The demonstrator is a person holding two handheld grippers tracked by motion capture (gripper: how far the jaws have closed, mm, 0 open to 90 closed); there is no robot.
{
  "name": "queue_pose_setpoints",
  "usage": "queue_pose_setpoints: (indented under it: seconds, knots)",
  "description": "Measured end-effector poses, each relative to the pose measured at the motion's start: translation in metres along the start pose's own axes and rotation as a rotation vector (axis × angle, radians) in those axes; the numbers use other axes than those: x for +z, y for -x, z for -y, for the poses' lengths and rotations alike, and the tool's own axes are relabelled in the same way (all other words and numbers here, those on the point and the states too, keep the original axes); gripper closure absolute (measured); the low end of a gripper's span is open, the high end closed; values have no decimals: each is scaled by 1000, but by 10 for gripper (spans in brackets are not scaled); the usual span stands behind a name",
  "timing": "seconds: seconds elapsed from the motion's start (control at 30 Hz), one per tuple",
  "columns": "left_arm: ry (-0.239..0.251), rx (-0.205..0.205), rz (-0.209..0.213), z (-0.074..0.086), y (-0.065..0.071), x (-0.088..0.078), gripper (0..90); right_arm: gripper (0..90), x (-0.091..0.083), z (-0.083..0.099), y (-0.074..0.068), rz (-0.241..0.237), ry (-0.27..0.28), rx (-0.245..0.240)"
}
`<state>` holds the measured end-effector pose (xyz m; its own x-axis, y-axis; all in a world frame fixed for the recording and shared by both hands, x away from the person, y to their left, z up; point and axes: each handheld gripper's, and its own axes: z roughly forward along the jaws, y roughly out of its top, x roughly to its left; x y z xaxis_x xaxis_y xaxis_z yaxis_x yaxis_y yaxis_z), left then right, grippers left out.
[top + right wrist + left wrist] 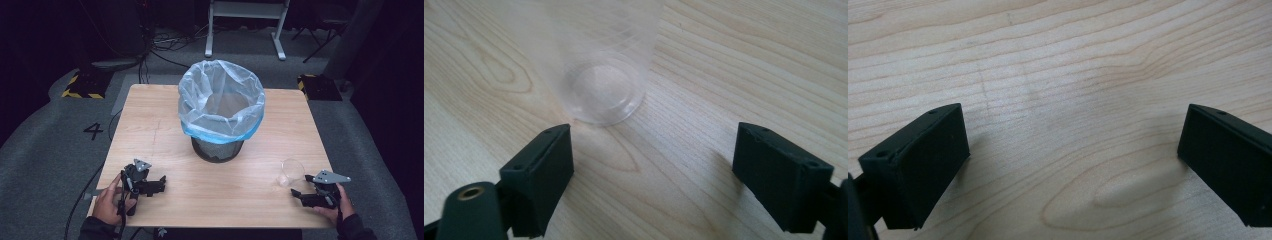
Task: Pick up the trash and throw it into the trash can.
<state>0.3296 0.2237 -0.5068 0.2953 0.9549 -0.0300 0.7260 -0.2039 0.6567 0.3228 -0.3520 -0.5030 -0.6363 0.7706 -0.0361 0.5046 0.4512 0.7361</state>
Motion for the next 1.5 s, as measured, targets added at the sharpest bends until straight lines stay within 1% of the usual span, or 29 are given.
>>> queue_pose_setpoints:
  seconds: [0.03,0.07,0.1,0.13,0.2,0.27,0.3,0.33,0.47,0.57,0.63,0.8,0.9,1.03,1.13,1.23,1.3,1.5]
  knots:
    - [0,0,0,0,0,0,2,186,-1,0,0,-2,-1,-6]
    - [0,0,0,0,0,0,2,197,-2,0,-1,-3,-3,-1]
    - [0,0,0,0,0,0,2,201,-3,-1,0,1,-4,-14]
    - [0,0,0,0,0,0,2,201,-5,-1,-2,-1,3,2]
    - [0,0,3,0,0,0,1,201,-10,-4,-3,-10,37,6]
    - [1,3,5,0,0,0,1,201,-14,-8,-6,6,52,-15]
    - [1,4,7,0,-1,0,1,201,-17,-10,-8,3,60,-25]
    - [2,4,7,0,-1,0,1,201,-19,-12,-11,-3,71,-21]
    - [1,5,7,0,-1,0,1,201,-26,-17,-16,-1,87,-59]
    - [2,4,7,0,-1,0,1,201,-30,-20,-19,-4,99,-57]
    - [0,4,6,0,0,0,1,201,-34,-22,-21,0,107,-70]
    - [1,5,12,0,-1,0,1,203,-42,-27,-23,10,131,-79]
    - [0,5,12,0,-1,0,1,202,-46,-30,-24,16,135,-99]
    - [1,6,13,0,-1,0,1,203,-52,-34,-25,24,153,-108]
    - [-1,9,14,-1,-1,0,1,215,-56,-38,-28,21,164,-120]
    - [-2,9,14,-1,-1,0,0,218,-59,-42,-31,13,160,-142]
    - [-1,9,15,-1,-1,0,1,222,-61,-46,-32,5,176,-147]
    - [-1,9,15,-1,-1,0,0,228,-65,-55,-38,-2,190,-171]
